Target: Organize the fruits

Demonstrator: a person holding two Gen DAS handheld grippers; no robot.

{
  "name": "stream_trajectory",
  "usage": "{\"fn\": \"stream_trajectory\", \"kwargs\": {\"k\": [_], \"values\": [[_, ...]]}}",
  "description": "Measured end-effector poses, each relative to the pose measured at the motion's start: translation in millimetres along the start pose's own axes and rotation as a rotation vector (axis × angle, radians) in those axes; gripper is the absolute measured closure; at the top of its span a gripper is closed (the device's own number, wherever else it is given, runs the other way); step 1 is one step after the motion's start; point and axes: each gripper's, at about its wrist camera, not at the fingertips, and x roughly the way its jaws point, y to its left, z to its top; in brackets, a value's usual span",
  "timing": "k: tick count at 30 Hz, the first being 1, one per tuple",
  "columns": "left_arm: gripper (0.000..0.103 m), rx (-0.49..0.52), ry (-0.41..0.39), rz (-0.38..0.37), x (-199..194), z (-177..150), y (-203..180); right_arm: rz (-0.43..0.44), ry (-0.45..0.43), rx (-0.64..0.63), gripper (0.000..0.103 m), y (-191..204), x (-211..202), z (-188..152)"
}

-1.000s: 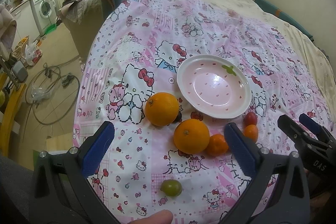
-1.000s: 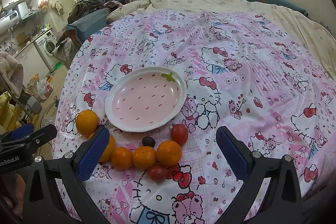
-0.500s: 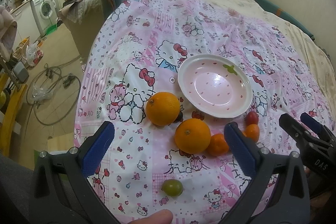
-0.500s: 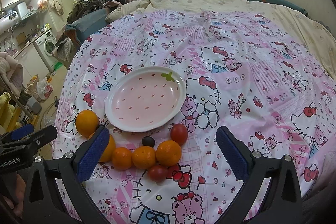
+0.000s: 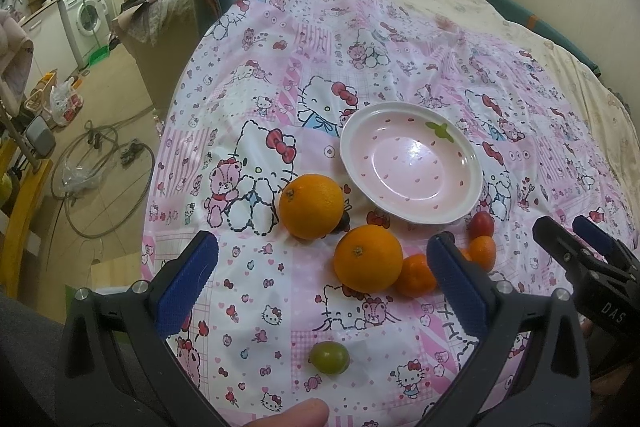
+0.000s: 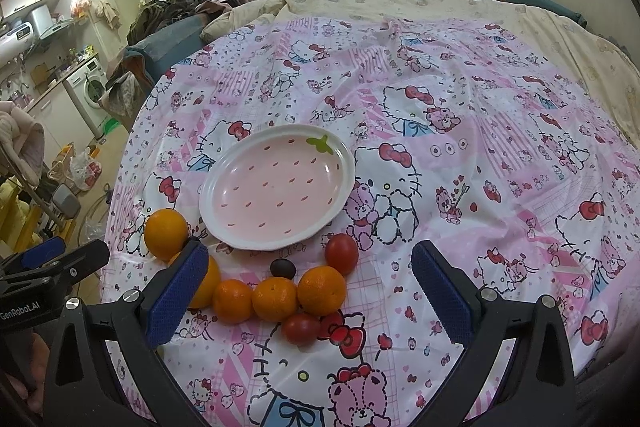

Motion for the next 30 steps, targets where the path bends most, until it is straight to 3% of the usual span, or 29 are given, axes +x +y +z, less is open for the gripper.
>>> {"fn": "stream_trajectory", "kwargs": {"k": [19,24,27,30], "values": [[0.000,-0.018,0.002,0.026,0,0,5,0.004,0.015,0.017,0.000,-3,2,0],[0.000,-0.133,0.107,0.059,19,14,35,-0.016,0.034,0.091,0.000,-19,3,3],[0.001,-0.129,0.177,0.070,34,14,32,-0.097,0.054,0.106,0.000,-29,6,3],[0.001,-0.165,0.276,0.035,55,8,24,-0.105,0.079,0.165,0.000,-45,9,1]]}}
